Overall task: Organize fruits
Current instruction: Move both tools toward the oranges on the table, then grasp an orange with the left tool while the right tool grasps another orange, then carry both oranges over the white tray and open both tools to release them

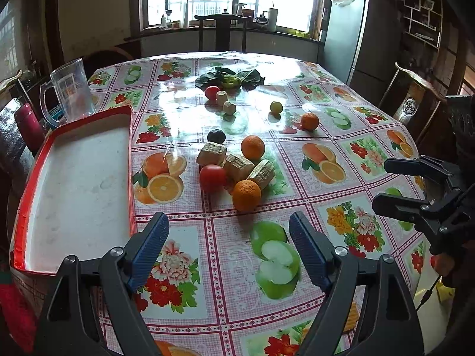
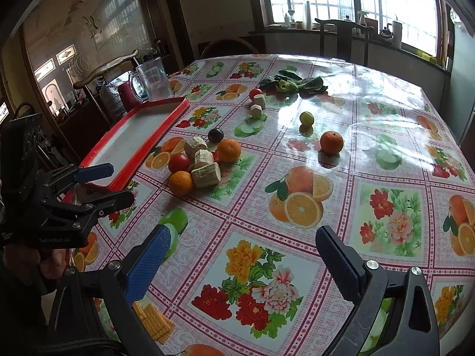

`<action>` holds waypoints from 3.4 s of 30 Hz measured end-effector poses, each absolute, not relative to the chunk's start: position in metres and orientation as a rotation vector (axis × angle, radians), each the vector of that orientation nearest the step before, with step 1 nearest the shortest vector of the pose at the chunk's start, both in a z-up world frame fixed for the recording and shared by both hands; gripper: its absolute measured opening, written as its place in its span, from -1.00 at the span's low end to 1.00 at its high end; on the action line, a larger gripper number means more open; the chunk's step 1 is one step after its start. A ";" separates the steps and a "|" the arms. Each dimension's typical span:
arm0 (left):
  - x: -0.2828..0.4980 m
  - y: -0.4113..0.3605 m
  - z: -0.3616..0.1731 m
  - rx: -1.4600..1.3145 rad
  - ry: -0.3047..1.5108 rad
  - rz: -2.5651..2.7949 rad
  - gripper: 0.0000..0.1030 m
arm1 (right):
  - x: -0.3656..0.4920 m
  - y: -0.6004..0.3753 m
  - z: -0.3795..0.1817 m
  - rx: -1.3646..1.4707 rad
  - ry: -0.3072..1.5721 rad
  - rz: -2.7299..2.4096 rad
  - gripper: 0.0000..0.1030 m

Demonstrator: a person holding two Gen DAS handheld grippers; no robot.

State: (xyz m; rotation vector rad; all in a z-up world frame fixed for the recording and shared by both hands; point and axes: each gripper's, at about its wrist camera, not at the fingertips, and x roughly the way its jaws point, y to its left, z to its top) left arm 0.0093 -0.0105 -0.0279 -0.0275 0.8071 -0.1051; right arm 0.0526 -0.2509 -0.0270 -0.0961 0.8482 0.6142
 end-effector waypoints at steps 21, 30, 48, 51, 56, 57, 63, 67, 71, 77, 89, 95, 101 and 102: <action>0.045 -0.019 -0.056 -0.049 0.886 -0.139 0.57 | 0.114 -0.250 -0.053 -0.106 0.911 0.554 0.61; 0.071 -0.020 -0.078 -0.075 0.944 -0.169 0.21 | 0.188 -0.263 -0.073 -0.072 0.934 0.437 0.35; 0.076 -0.010 -0.074 -0.151 0.940 -0.244 -0.48 | 0.206 -0.248 -0.080 -0.083 0.921 0.389 -0.31; 0.071 -0.006 -0.071 -0.158 0.931 -0.246 -0.48 | 0.182 -0.245 -0.075 -0.054 0.930 0.434 -0.31; 0.057 0.004 -0.066 -0.179 0.915 -0.239 -0.48 | 0.144 -0.232 -0.064 -0.016 0.930 0.505 -0.31; 0.054 0.006 -0.065 -0.180 0.909 -0.237 -0.48 | 0.138 -0.229 -0.062 -0.014 0.931 0.518 -0.31; 0.035 0.026 -0.055 -0.207 0.870 -0.218 -0.48 | 0.105 -0.201 -0.052 -0.026 0.924 0.582 -0.31; 0.024 0.042 -0.051 -0.227 0.854 -0.197 -0.48 | 0.089 -0.180 -0.050 -0.039 0.924 0.624 -0.31; 0.012 0.060 -0.047 -0.238 0.838 -0.171 -0.48 | 0.075 -0.158 -0.044 -0.049 0.914 0.673 -0.31; -0.001 0.092 -0.041 -0.266 0.815 -0.112 -0.48 | 0.063 -0.119 -0.040 -0.070 0.913 0.747 -0.31; -0.022 0.154 -0.037 -0.300 0.791 0.018 -0.48 | 0.048 -0.050 -0.034 -0.107 0.909 0.872 -0.31; -0.026 0.179 -0.039 -0.300 0.789 0.071 -0.48 | 0.045 -0.014 -0.034 -0.139 0.909 0.923 -0.31; -0.024 0.200 -0.045 -0.299 0.803 0.107 -0.48 | 0.045 0.017 -0.043 -0.172 0.935 0.947 -0.31; -0.023 0.203 -0.047 -0.298 0.808 0.114 -0.48 | 0.045 0.020 -0.044 -0.180 0.938 0.947 -0.31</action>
